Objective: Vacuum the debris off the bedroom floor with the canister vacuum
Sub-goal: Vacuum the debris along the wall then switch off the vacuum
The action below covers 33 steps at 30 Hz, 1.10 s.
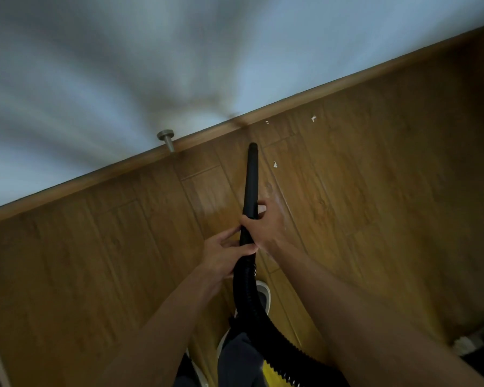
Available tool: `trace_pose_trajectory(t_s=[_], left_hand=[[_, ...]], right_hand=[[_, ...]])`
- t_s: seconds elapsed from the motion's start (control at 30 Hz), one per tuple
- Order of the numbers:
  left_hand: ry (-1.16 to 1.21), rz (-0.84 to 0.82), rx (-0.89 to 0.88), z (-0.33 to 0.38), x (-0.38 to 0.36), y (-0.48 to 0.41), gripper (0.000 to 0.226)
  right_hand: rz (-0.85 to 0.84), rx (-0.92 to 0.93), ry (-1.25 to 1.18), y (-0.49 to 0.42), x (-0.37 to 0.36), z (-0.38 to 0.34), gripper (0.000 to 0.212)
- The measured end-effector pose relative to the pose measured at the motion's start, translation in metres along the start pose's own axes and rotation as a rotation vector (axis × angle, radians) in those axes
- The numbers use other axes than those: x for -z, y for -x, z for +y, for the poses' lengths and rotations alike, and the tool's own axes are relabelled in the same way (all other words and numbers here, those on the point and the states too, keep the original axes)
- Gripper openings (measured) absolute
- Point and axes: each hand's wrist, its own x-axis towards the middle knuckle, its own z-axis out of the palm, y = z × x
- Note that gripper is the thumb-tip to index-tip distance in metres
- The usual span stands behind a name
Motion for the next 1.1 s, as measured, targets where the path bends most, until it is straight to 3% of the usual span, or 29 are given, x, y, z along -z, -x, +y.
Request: trace_pose_trajectory(t_s=[0.47, 1.1], left_hand=[[0.027, -0.088, 0.146, -0.042, -0.032, 0.025, 0.062], [-0.037, 0.010, -0.015, 0.066, -0.047, -0.034, 0.065]], right_hand=[[0.073, -0.047, 0.101, 0.032, 0.028, 0.053, 0.050], [-0.027, -0.032, -0.047, -0.066, 0.044, -0.035, 0.051]])
